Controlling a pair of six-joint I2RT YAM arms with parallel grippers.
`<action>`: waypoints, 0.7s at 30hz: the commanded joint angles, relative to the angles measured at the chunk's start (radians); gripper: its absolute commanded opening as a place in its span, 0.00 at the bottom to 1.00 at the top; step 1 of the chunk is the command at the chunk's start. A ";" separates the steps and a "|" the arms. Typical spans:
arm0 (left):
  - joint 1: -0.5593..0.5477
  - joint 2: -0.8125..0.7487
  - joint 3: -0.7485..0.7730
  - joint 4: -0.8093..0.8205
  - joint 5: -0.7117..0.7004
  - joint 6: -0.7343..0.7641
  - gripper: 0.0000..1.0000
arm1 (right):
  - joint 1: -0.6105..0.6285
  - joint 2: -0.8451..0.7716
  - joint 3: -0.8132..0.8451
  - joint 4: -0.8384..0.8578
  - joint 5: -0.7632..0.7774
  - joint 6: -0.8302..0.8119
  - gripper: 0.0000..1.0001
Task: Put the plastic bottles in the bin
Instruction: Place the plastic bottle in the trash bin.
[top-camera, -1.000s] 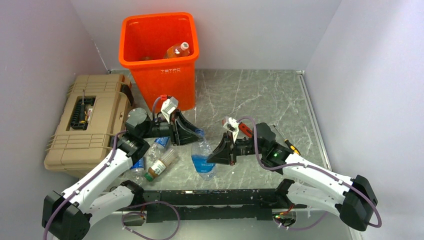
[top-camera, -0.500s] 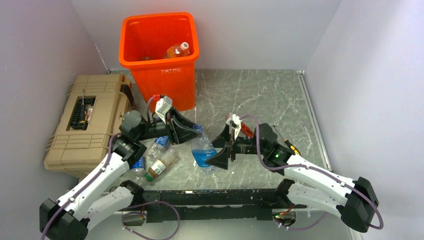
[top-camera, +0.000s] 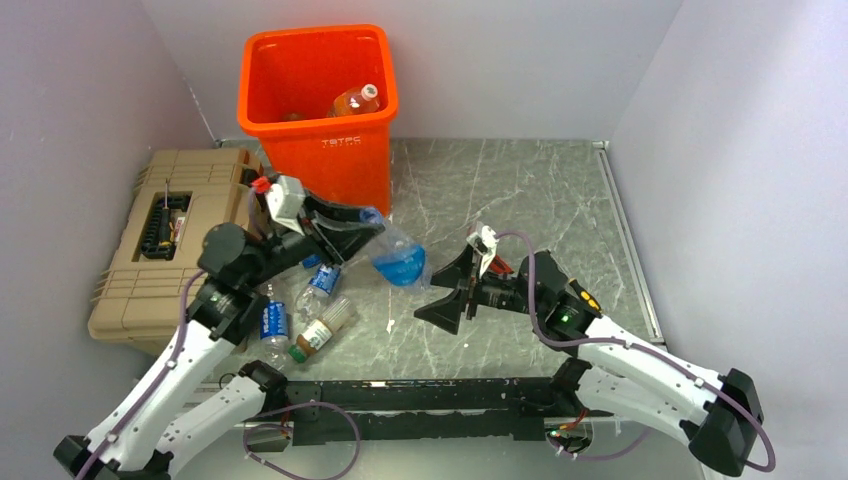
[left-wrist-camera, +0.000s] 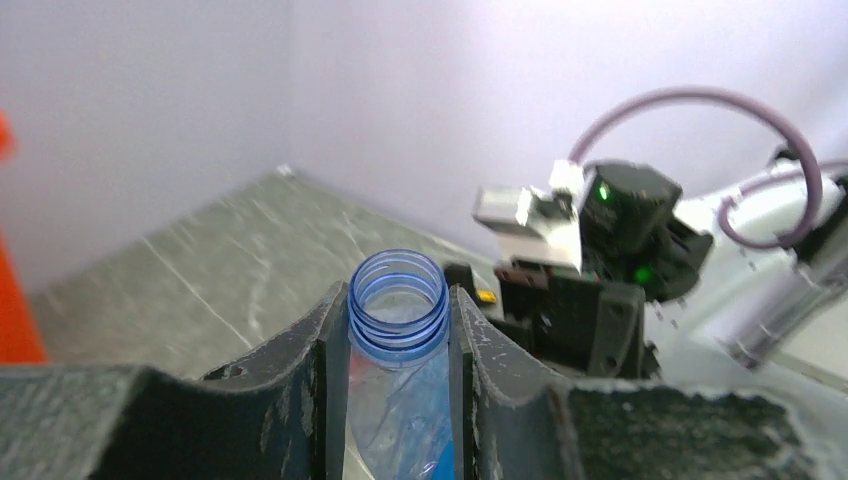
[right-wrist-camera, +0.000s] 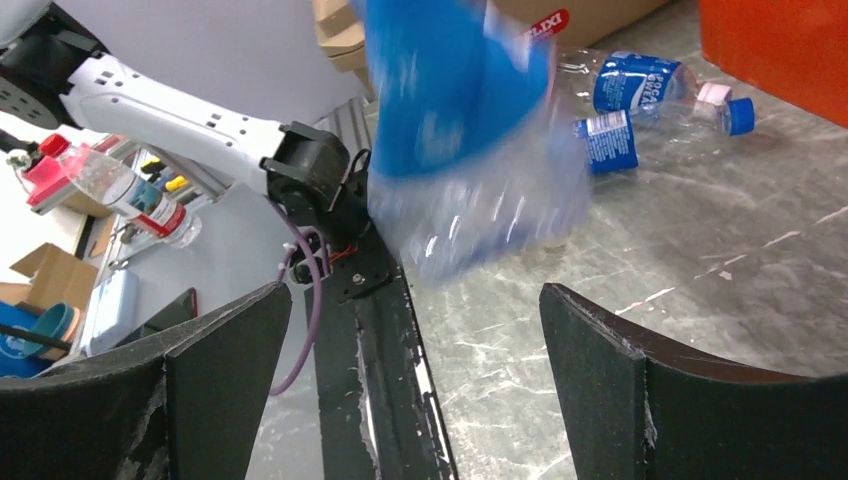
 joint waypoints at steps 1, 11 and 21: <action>0.002 -0.031 0.139 -0.051 -0.210 0.122 0.00 | 0.004 -0.048 0.085 -0.093 -0.032 -0.048 1.00; 0.002 0.216 0.522 0.018 -0.568 0.522 0.00 | 0.004 -0.151 0.043 -0.234 0.071 -0.033 1.00; 0.074 0.651 0.983 -0.087 -0.843 0.716 0.00 | 0.004 -0.209 -0.033 -0.307 0.185 0.025 1.00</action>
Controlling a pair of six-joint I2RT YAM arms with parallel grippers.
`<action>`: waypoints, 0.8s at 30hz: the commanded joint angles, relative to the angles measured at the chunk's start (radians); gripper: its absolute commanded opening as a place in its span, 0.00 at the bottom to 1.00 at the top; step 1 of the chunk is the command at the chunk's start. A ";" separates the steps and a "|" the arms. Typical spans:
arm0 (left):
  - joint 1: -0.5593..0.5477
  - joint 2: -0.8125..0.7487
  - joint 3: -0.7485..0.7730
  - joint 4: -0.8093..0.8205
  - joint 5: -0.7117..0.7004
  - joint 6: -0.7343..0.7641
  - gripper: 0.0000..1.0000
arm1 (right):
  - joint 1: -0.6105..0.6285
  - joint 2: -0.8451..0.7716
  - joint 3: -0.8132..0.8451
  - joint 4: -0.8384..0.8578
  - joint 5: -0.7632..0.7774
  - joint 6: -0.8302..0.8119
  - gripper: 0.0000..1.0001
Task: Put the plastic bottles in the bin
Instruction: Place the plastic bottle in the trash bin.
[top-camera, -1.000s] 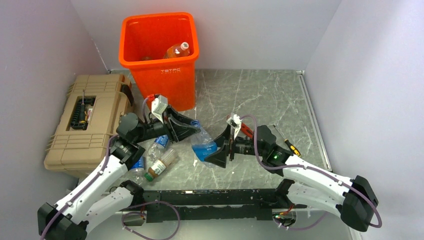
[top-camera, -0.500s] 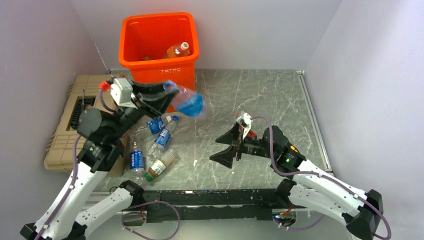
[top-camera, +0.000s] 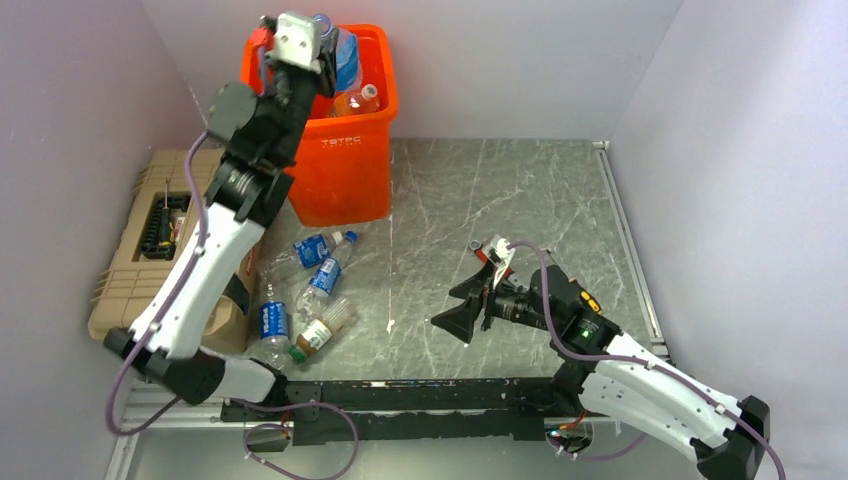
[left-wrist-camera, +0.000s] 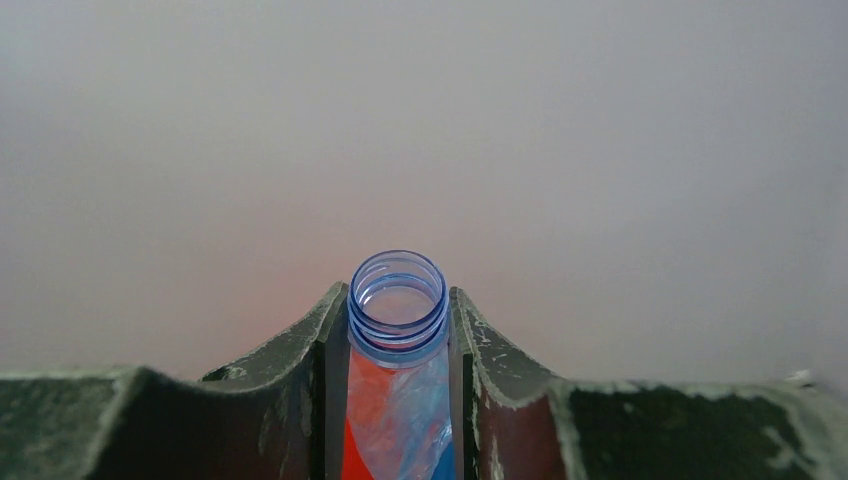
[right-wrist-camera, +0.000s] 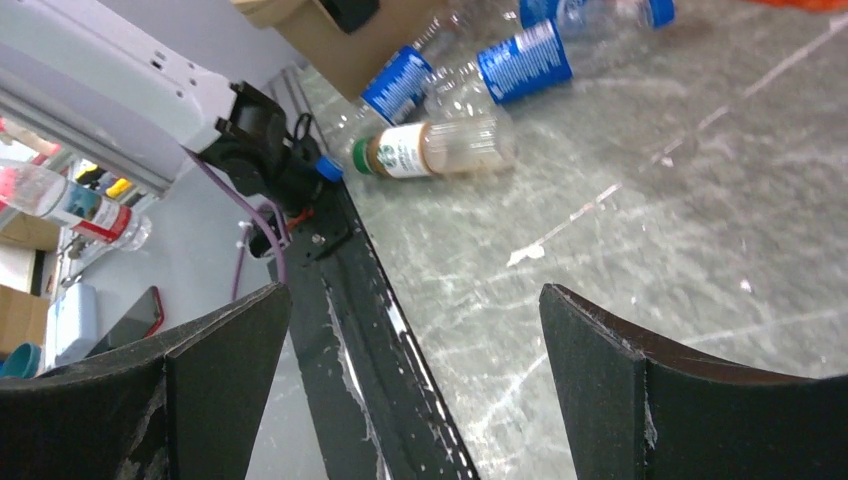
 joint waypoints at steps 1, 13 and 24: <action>0.085 0.134 0.154 -0.084 -0.128 0.014 0.00 | 0.004 -0.015 -0.003 -0.043 0.068 0.026 1.00; 0.146 0.366 0.236 -0.178 -0.122 -0.081 0.00 | 0.003 -0.040 -0.052 -0.076 0.121 0.023 0.99; 0.164 0.454 0.180 -0.347 -0.258 -0.028 0.00 | 0.002 -0.052 -0.049 -0.174 0.347 0.049 0.99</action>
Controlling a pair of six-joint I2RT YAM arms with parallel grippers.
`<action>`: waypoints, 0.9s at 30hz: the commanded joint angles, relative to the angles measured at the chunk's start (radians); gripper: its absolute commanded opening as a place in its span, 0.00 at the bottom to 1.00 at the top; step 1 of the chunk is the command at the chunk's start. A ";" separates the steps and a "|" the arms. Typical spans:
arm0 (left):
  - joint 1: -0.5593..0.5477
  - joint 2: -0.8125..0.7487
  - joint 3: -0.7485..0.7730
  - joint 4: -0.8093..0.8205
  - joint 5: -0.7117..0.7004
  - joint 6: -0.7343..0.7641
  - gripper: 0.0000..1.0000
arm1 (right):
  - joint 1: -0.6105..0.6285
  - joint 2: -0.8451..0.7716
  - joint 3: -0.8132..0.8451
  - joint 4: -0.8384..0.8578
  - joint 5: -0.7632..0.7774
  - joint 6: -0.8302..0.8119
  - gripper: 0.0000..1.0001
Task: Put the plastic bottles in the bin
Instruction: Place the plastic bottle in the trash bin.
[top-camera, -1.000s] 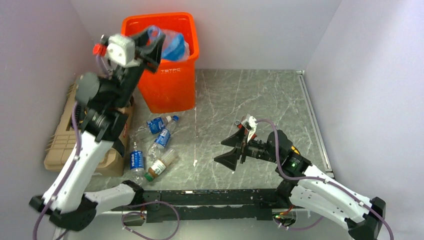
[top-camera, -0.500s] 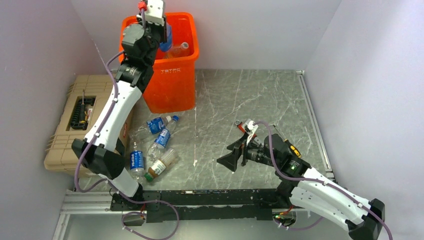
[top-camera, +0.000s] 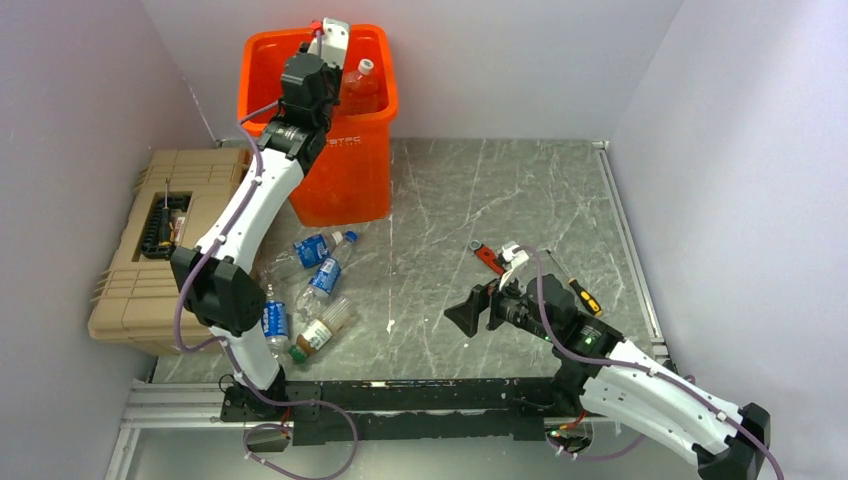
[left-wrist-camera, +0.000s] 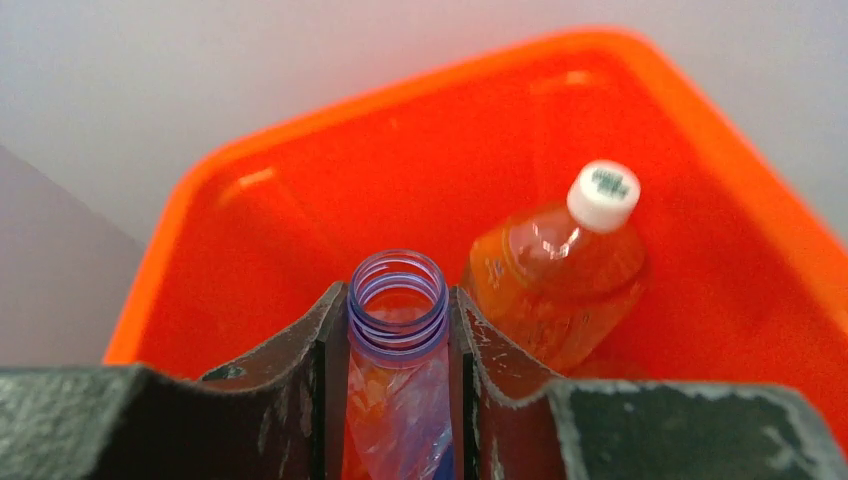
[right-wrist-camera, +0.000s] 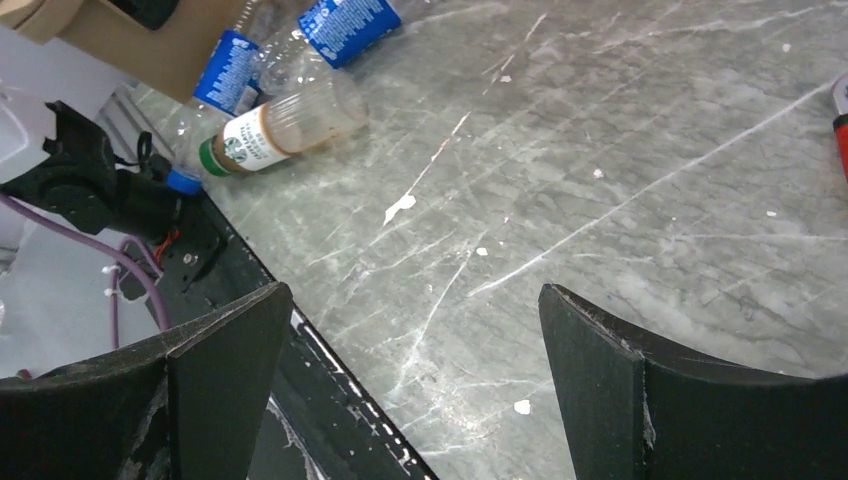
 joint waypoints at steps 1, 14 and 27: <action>0.009 0.026 0.000 -0.144 0.035 -0.028 0.00 | 0.003 0.026 0.019 0.012 0.054 0.017 0.99; 0.005 -0.117 -0.034 -0.091 0.145 -0.084 0.99 | 0.003 -0.006 0.037 -0.057 0.229 0.054 0.99; -0.034 -0.692 -0.324 -0.237 0.377 -0.426 0.99 | 0.001 -0.053 0.095 -0.101 0.449 0.131 1.00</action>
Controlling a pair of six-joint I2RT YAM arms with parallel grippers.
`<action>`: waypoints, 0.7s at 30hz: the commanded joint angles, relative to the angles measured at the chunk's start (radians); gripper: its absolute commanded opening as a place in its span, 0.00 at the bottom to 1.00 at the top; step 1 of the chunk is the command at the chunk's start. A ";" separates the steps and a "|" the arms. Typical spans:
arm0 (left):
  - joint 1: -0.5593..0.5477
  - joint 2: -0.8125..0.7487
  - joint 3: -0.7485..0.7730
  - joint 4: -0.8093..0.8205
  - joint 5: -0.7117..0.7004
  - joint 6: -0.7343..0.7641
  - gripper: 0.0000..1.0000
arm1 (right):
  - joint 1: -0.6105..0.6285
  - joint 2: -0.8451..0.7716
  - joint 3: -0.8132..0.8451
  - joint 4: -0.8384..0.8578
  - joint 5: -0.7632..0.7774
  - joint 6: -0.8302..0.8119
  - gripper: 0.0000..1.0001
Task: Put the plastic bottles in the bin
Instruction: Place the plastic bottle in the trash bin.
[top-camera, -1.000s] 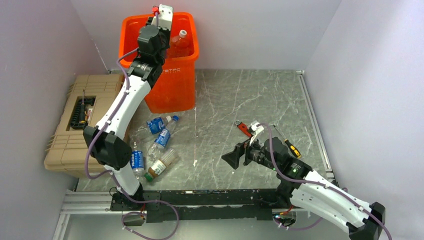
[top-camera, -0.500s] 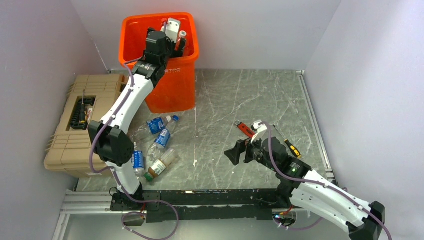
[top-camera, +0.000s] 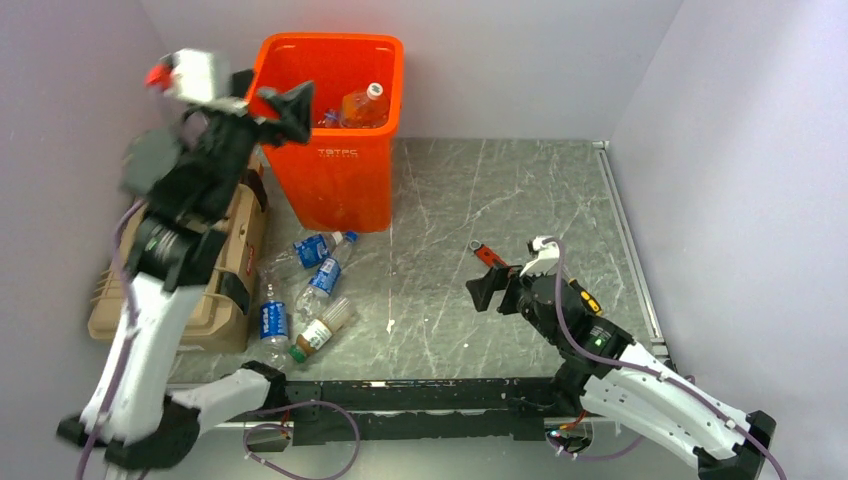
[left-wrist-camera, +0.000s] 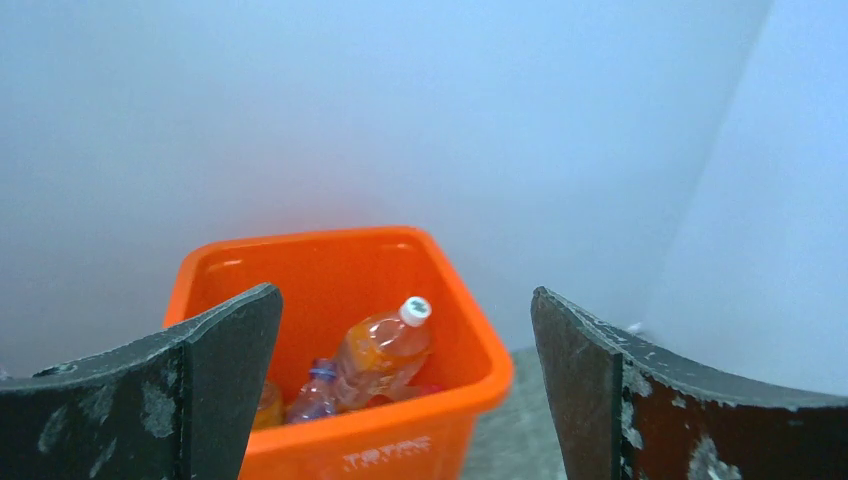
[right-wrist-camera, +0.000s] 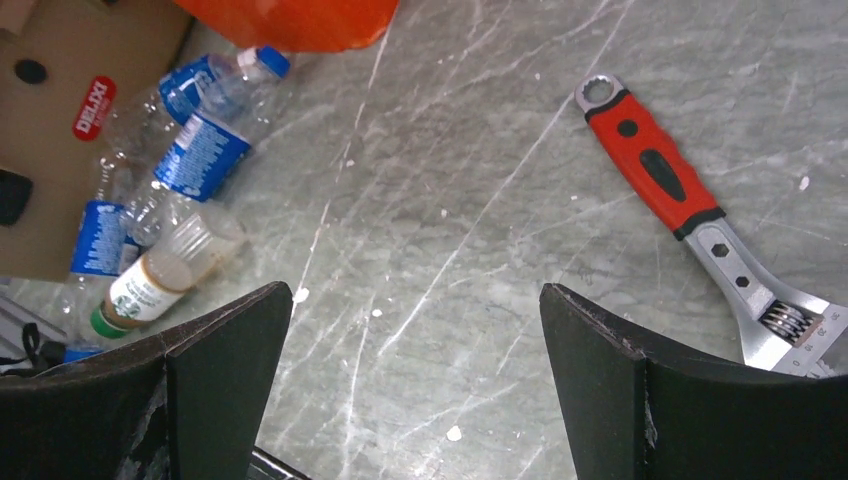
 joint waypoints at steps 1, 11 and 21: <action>0.002 -0.137 -0.137 -0.159 0.056 -0.145 0.99 | 0.002 -0.029 0.041 0.052 0.026 -0.013 1.00; 0.003 -0.432 -0.476 -0.582 -0.101 -0.260 1.00 | 0.002 0.040 0.013 0.225 -0.140 -0.073 1.00; 0.003 -0.510 -0.829 -0.474 0.023 -0.477 1.00 | 0.002 0.353 0.081 0.410 -0.262 -0.022 0.99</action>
